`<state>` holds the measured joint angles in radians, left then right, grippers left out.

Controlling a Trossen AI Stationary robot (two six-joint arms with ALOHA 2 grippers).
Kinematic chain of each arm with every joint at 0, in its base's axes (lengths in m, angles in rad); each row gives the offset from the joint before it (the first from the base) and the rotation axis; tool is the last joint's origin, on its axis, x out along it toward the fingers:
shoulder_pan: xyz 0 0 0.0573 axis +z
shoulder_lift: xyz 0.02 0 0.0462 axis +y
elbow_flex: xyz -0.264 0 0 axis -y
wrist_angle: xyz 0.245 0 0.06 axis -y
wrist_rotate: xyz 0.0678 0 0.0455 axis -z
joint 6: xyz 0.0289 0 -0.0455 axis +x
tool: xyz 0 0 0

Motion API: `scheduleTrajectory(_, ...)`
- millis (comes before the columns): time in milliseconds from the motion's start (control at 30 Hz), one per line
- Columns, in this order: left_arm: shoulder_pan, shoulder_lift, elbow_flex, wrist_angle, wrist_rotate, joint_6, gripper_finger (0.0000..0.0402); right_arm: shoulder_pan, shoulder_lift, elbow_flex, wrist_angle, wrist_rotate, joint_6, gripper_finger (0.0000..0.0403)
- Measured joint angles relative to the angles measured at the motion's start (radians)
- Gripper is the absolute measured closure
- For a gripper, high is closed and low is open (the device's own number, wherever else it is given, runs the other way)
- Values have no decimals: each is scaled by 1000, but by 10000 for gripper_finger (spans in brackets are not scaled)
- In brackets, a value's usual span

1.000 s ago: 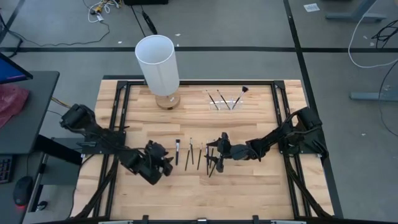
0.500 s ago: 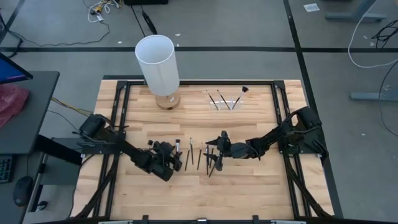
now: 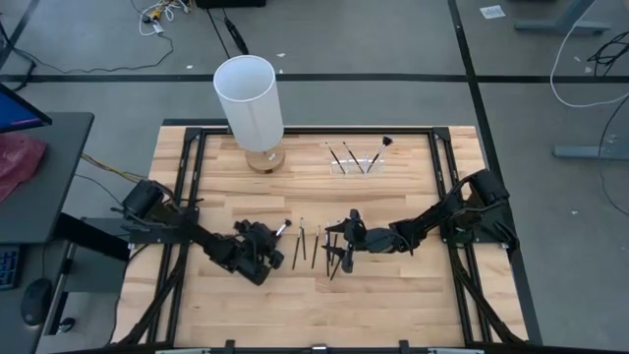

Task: Sort items
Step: Put the powder brush into the transparent organizer

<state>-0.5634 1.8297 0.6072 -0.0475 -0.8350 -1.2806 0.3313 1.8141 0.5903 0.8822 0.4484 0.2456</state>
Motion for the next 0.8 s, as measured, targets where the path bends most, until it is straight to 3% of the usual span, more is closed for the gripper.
scheduleTrajectory(67, -11, 0, -2, -3, -4, -2, 354, 0, 0, 0, 1, 0, -9, 140)
scheduleTrajectory(300, -20, -13, -12, 35, -14, 21, 354, 0, -14, 0, 2, -21, -26, 140)
scheduleTrajectory(467, -25, -130, -19, 111, 75, 155, 354, 0, -17, 0, 3, -62, -26, 140)
scheduleTrajectory(633, -6, -246, -14, 288, 39, 409, 354, -5, -17, 0, 4, -97, -20, 140)
scheduleTrajectory(800, 19, -254, -13, 619, 34, 752, 354, -5, 29, 1, 107, -126, -51, 140)
